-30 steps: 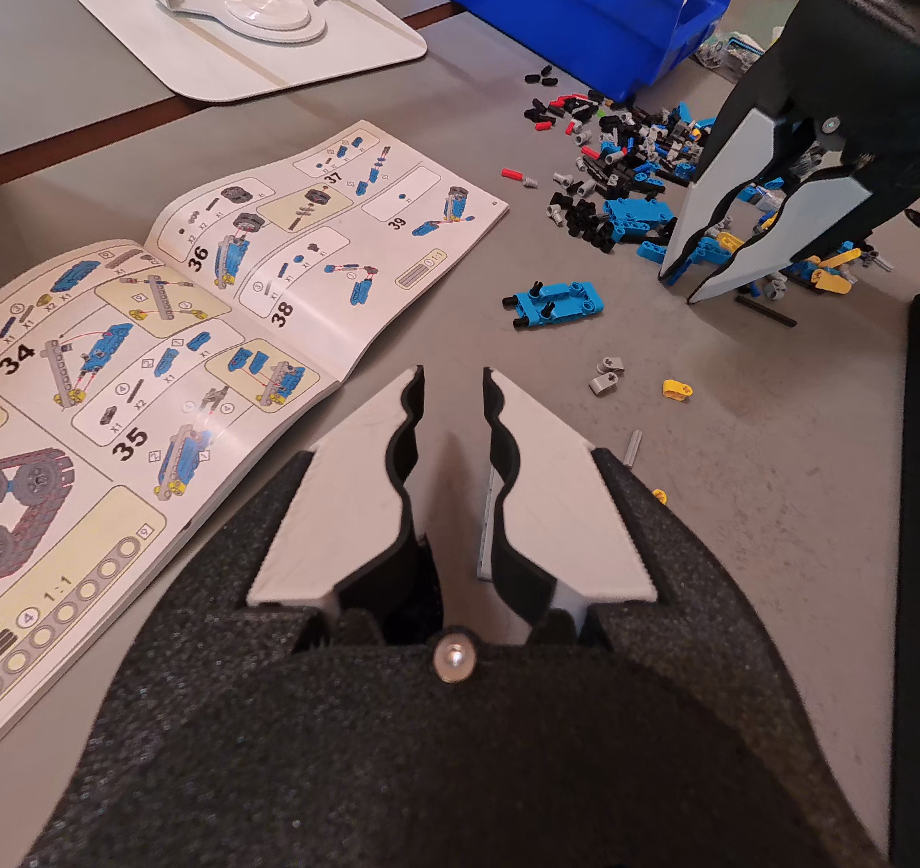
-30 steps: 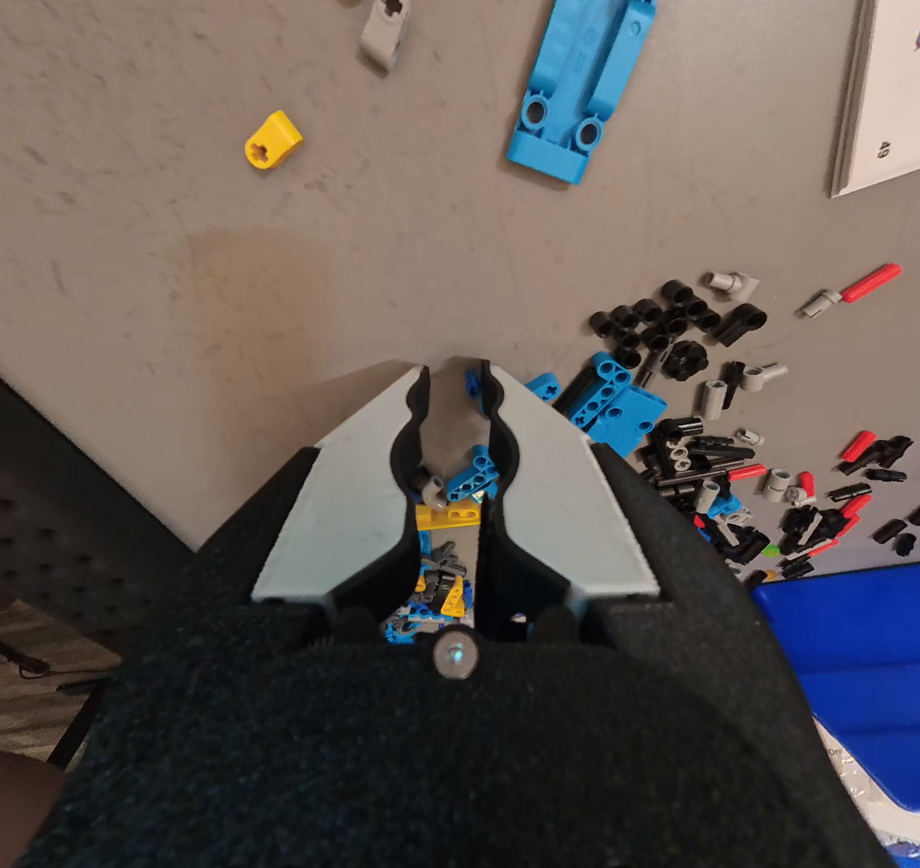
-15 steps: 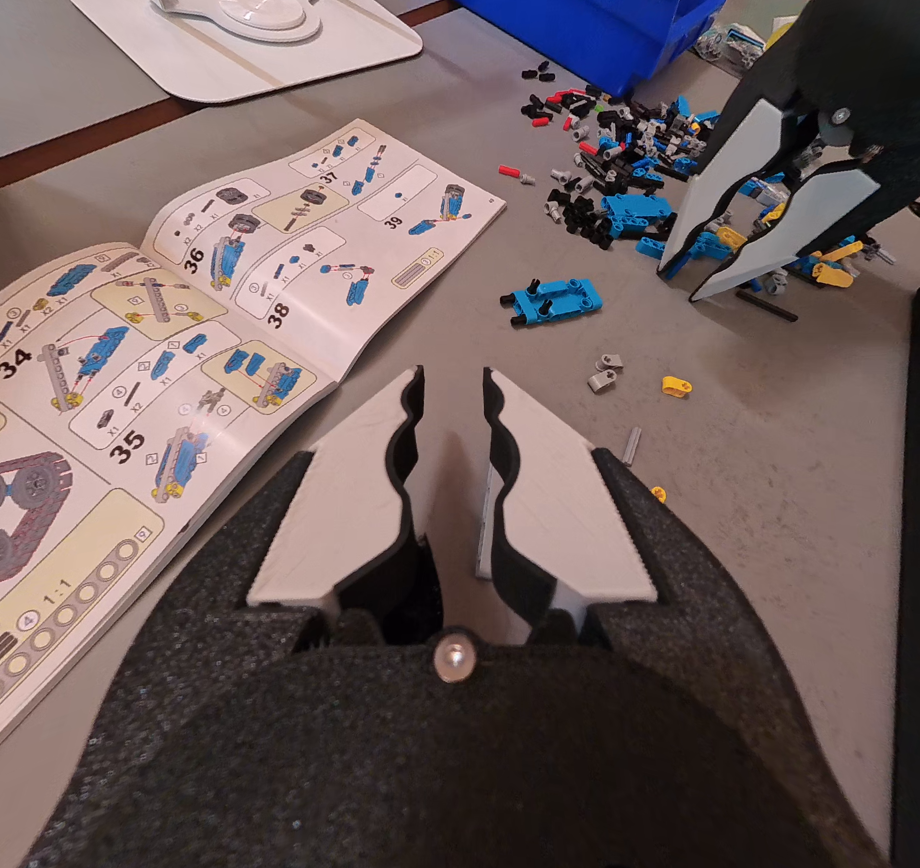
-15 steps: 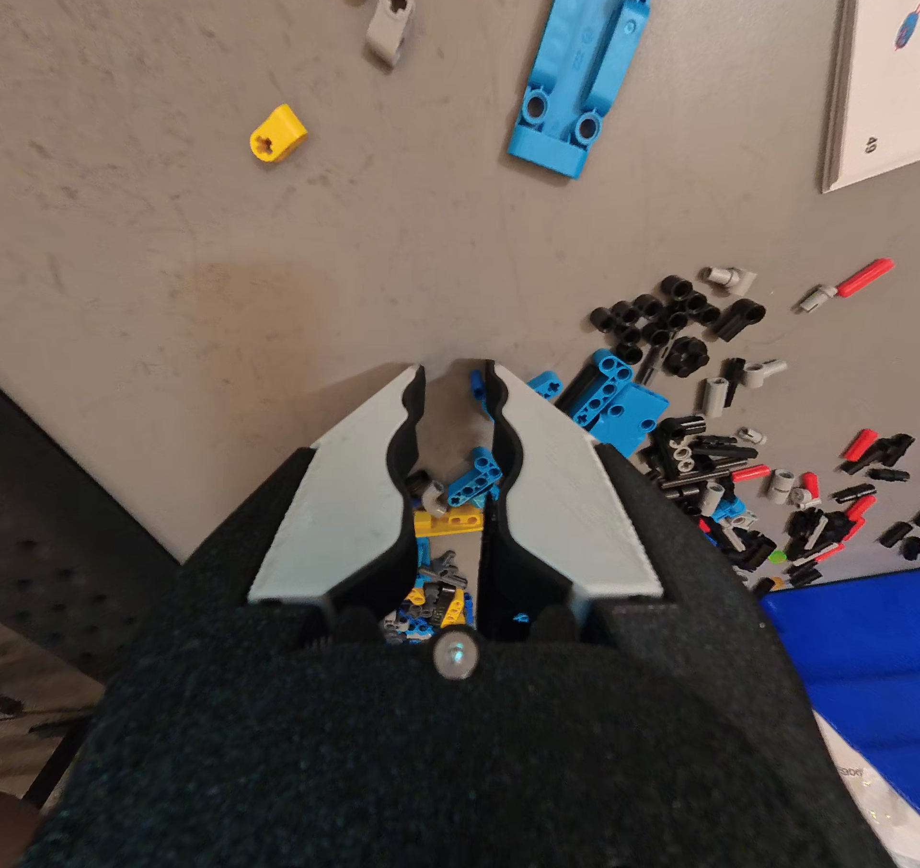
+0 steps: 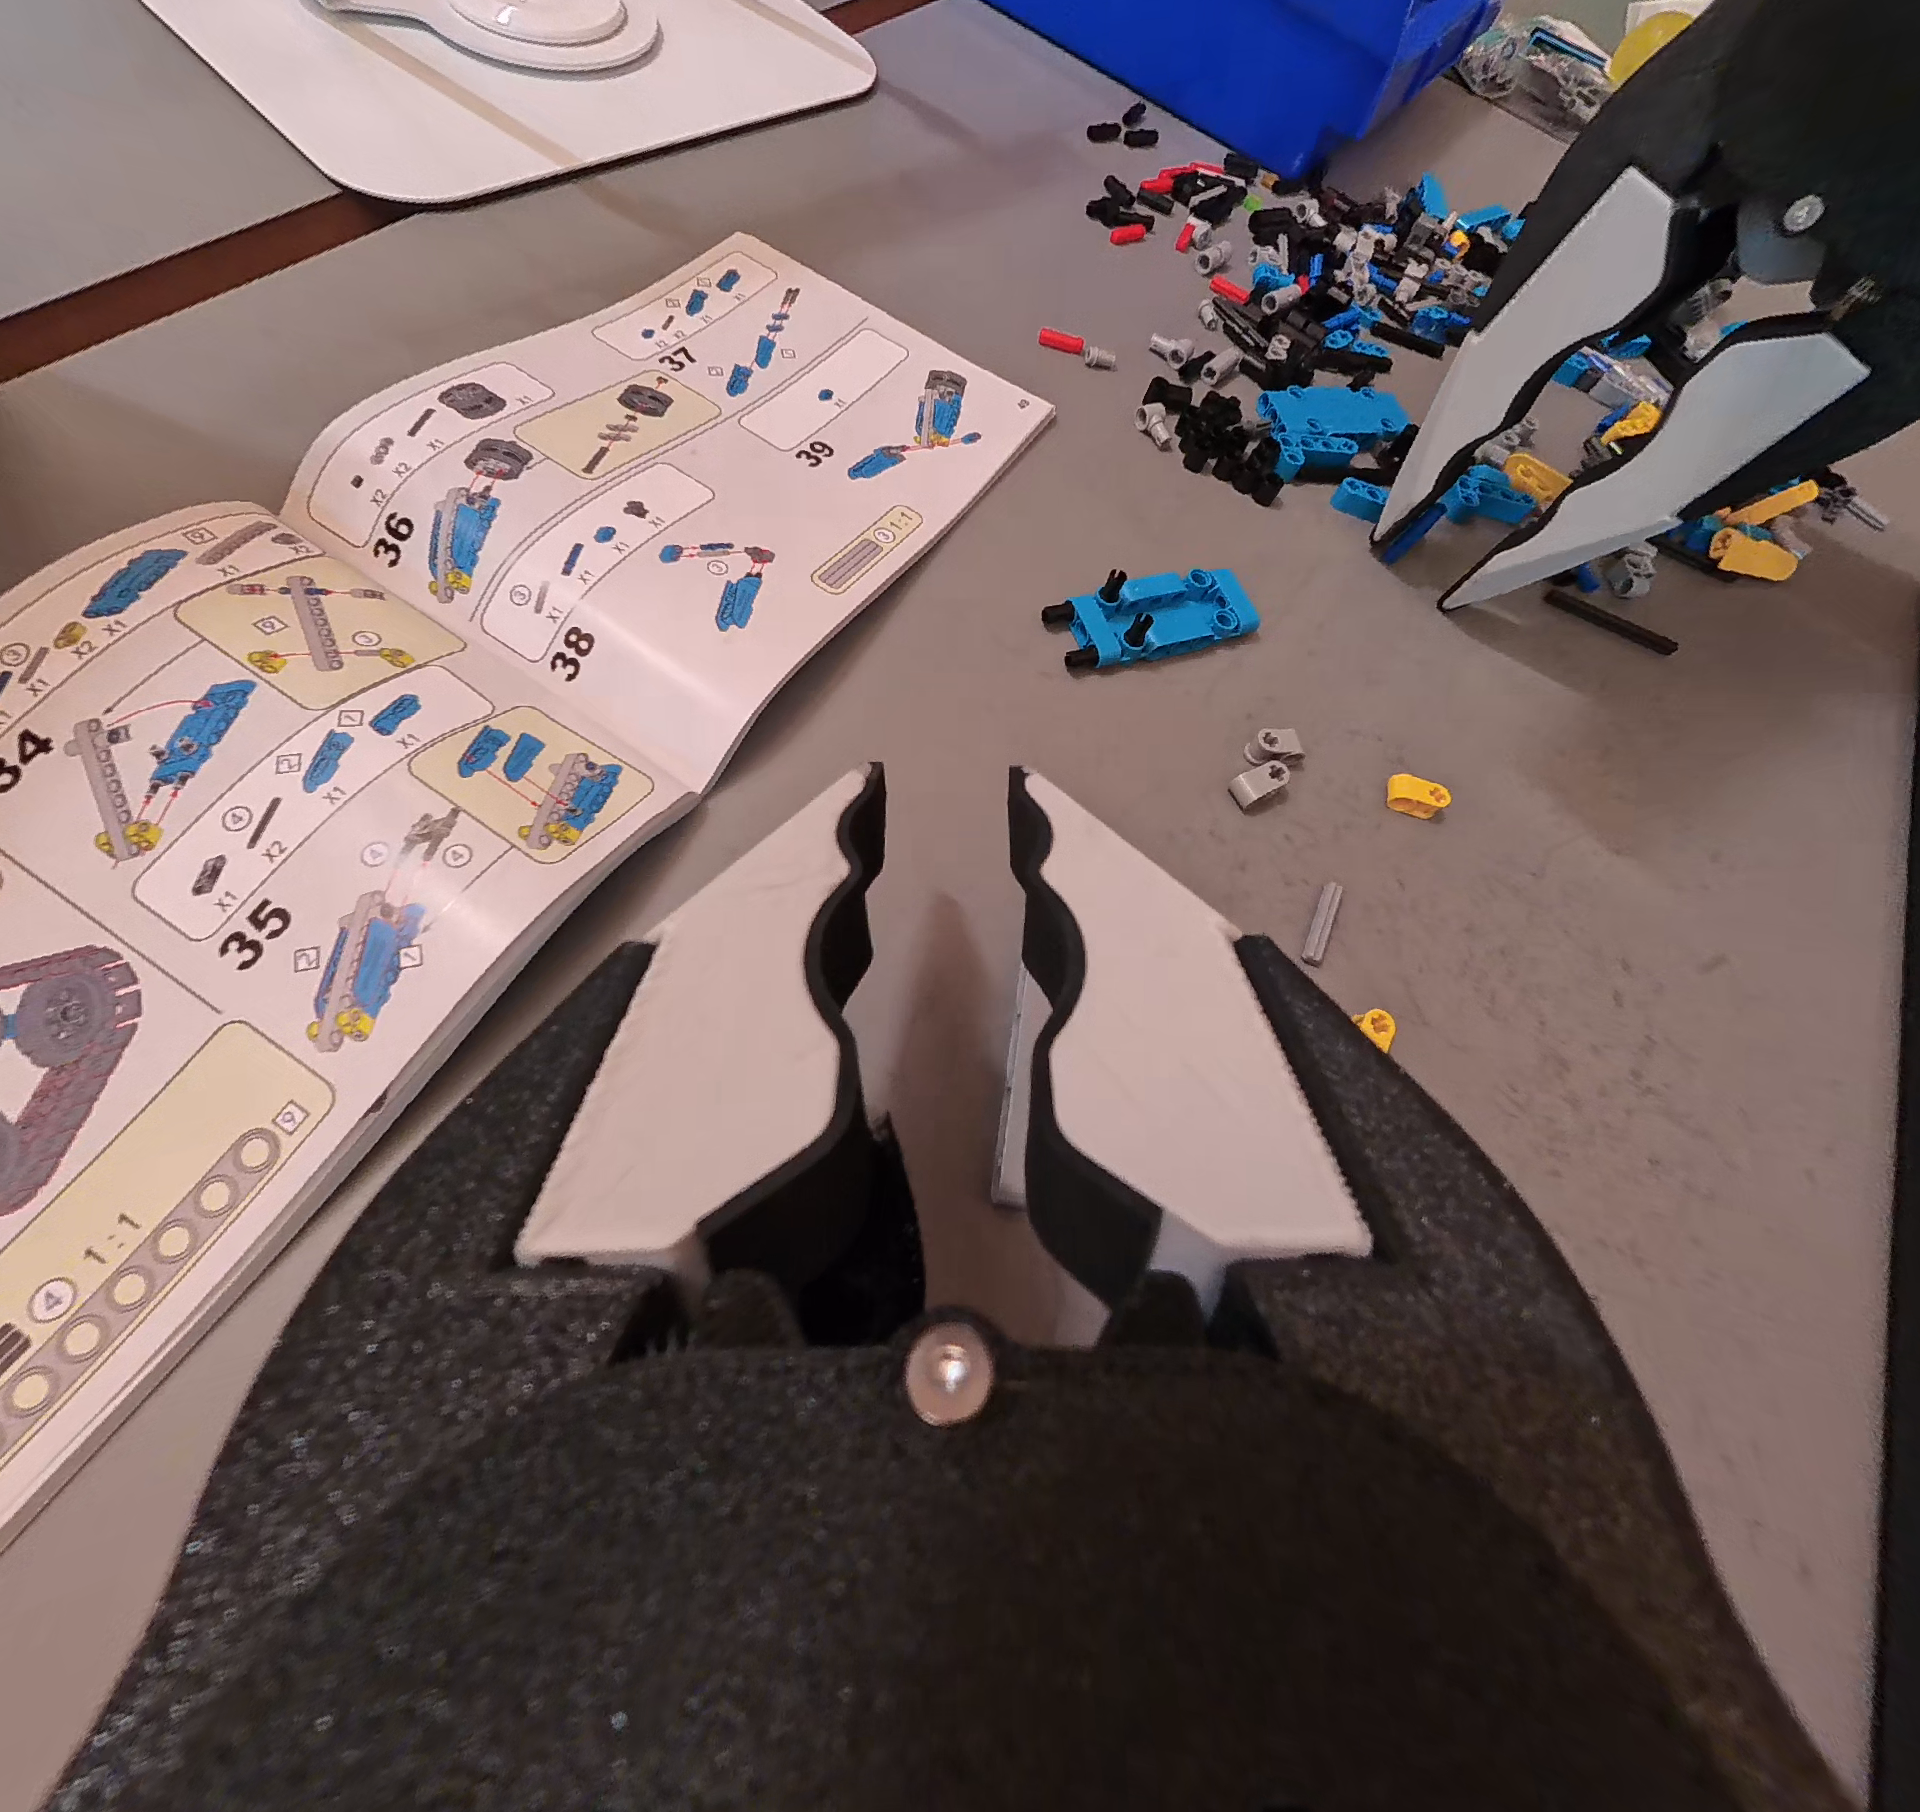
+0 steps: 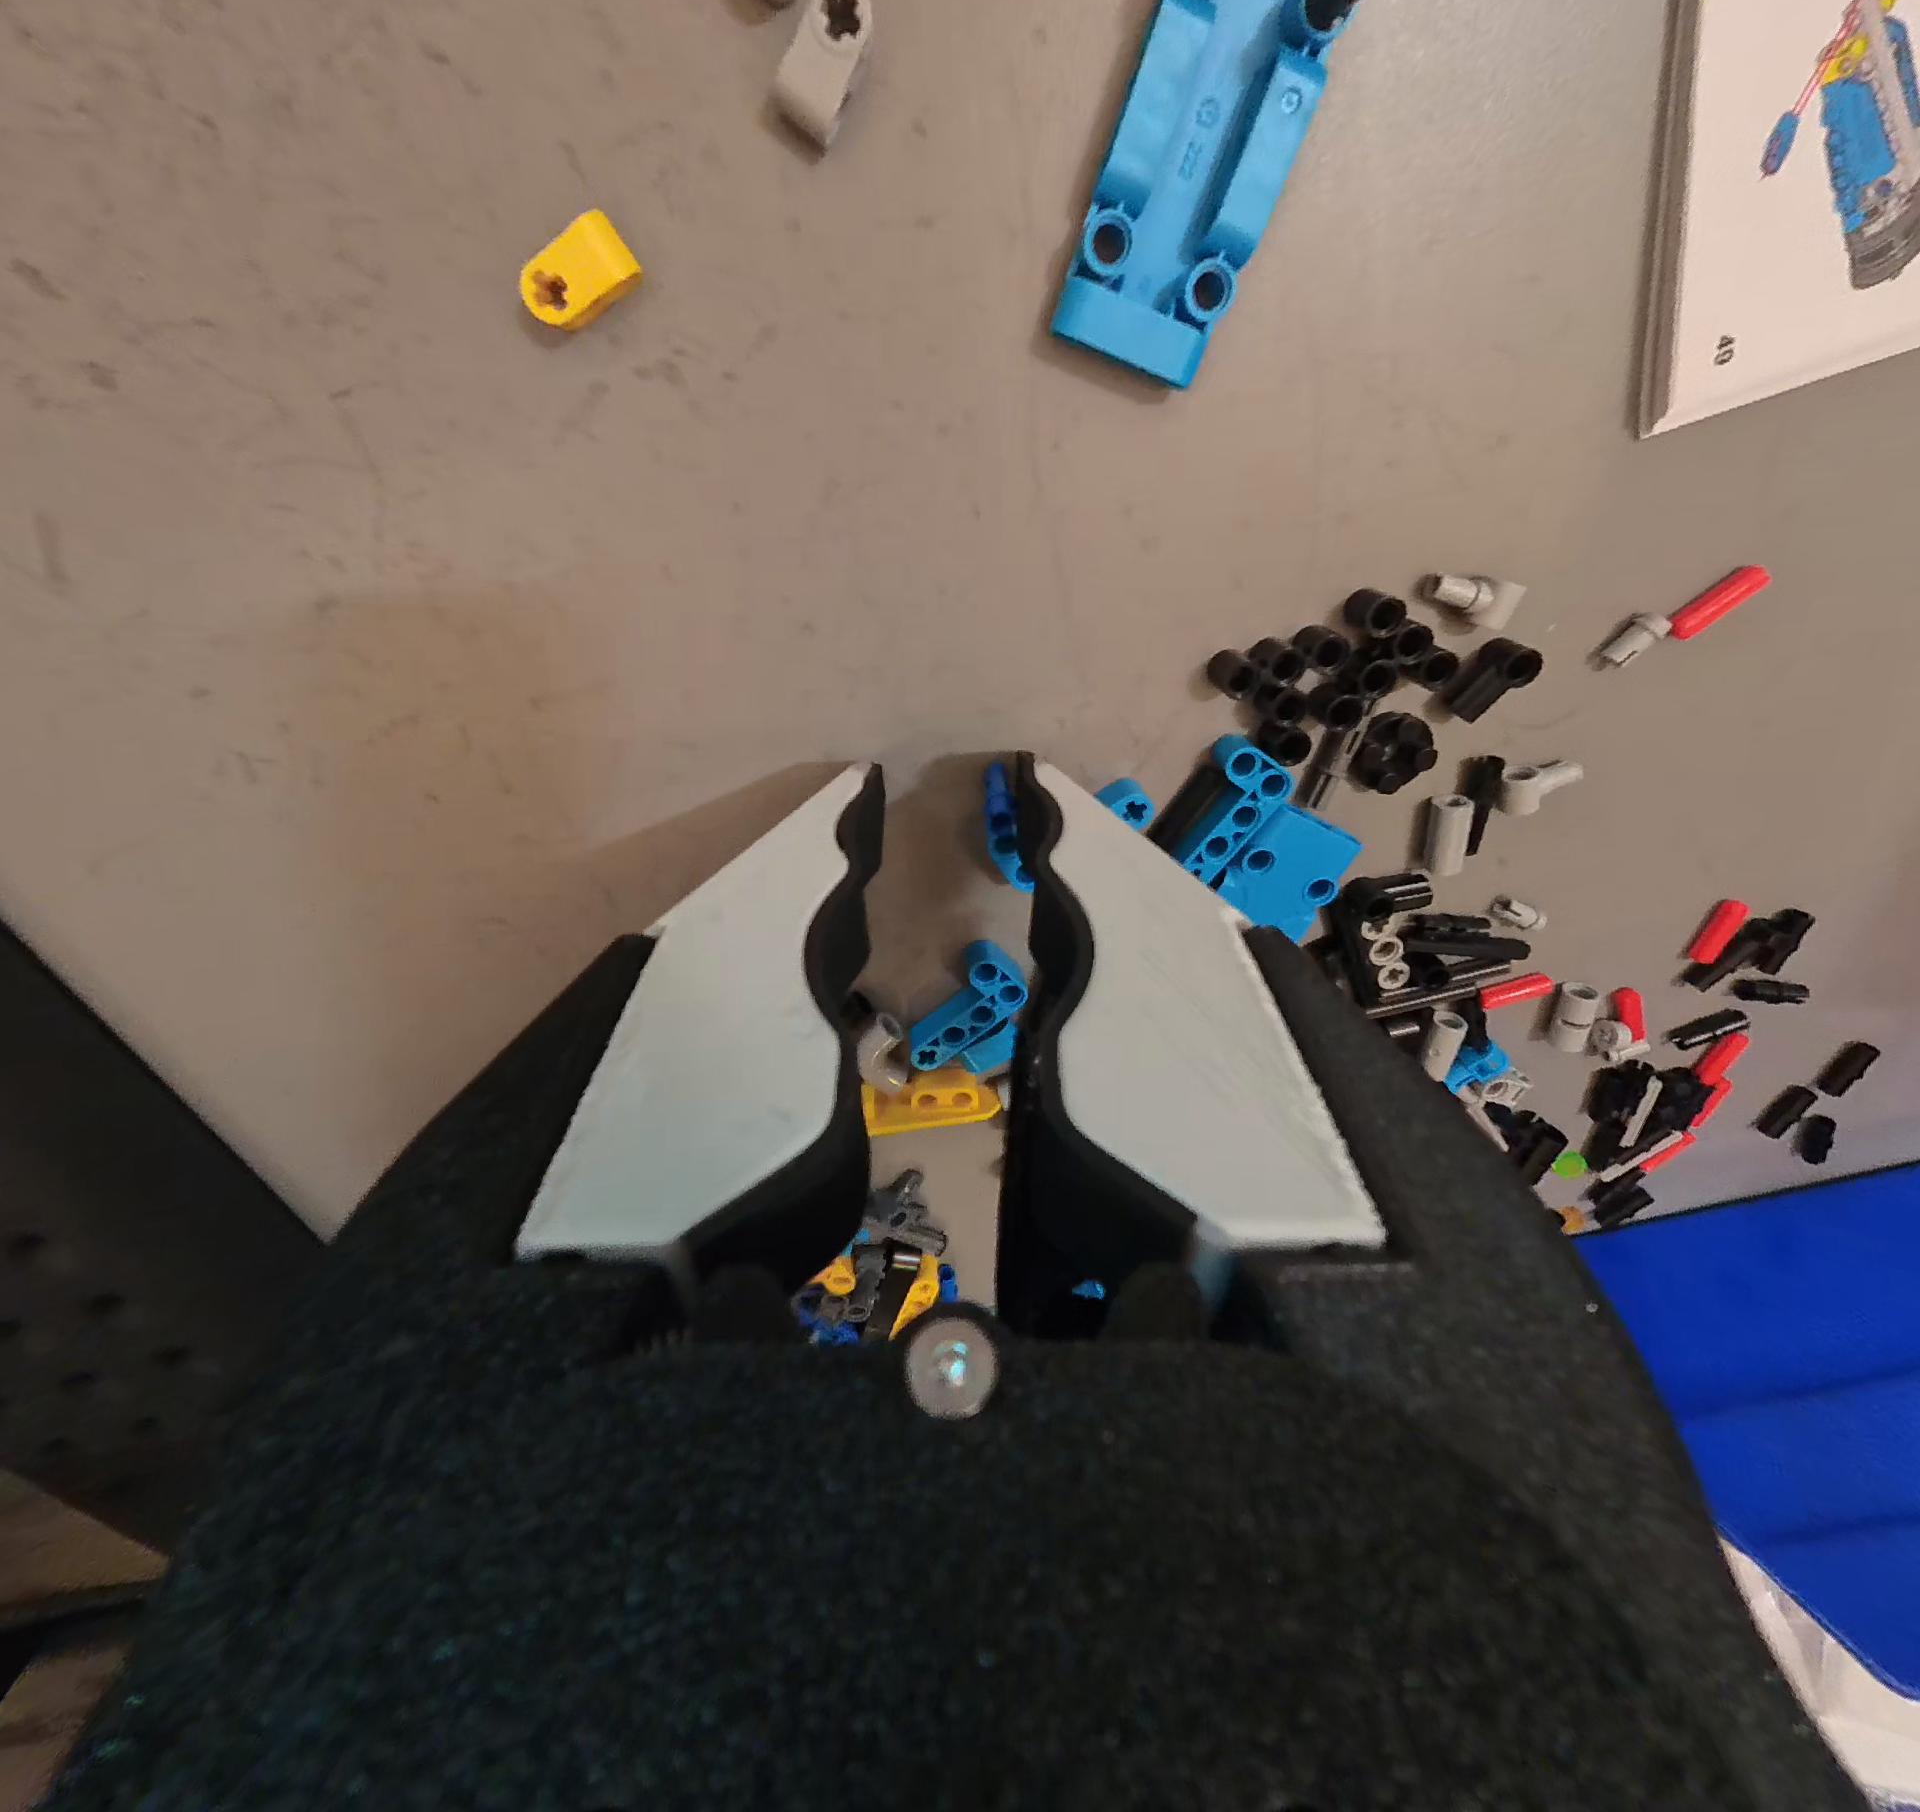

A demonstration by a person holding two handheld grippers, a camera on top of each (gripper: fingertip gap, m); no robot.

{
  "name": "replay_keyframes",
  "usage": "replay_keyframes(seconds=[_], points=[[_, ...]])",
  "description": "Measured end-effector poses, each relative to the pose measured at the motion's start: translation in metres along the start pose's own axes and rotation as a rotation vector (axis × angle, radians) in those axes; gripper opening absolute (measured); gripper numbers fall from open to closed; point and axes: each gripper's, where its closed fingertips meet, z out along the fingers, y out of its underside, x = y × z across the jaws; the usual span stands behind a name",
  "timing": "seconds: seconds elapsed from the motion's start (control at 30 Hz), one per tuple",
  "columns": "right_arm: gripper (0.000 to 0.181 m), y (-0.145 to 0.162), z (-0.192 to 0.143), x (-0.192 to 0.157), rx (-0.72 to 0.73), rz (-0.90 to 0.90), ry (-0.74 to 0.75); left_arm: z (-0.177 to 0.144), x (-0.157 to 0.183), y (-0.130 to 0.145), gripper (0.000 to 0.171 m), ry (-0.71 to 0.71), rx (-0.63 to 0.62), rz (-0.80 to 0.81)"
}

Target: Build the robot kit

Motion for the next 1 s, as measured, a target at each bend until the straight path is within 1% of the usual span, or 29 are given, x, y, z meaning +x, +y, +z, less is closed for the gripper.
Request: replay_keyframes(seconds=[0.47, 0.57, 0.67, 0.73, 1.0], points=[[0.036, -0.0019, 0.0004, 0.0059, 0.028, -0.014, 0.0, 0.0005, 0.0006, 0.0012, 0.023, -0.002, -0.007, 0.008], [0.036, -0.0023, 0.0004, 0.0058, 0.028, -0.018, 0.001, 0.0008, 0.0011, 0.0016, 0.023, -0.001, -0.01, 0.01], [0.037, -0.0024, 0.0002, 0.0061, 0.027, -0.022, 0.012, 0.0008, 0.0012, 0.0017, 0.023, -0.002, -0.011, 0.012], [0.041, -0.0026, -0.0005, 0.0083, 0.027, -0.029, 0.04, 0.0008, 0.0012, 0.0017, 0.023, -0.001, -0.011, 0.012], [0.04, -0.007, -0.004, -0.0006, 0.057, -0.035, 0.038, 0.0011, 0.0017, 0.0025, 0.023, -0.002, -0.016, 0.018]])
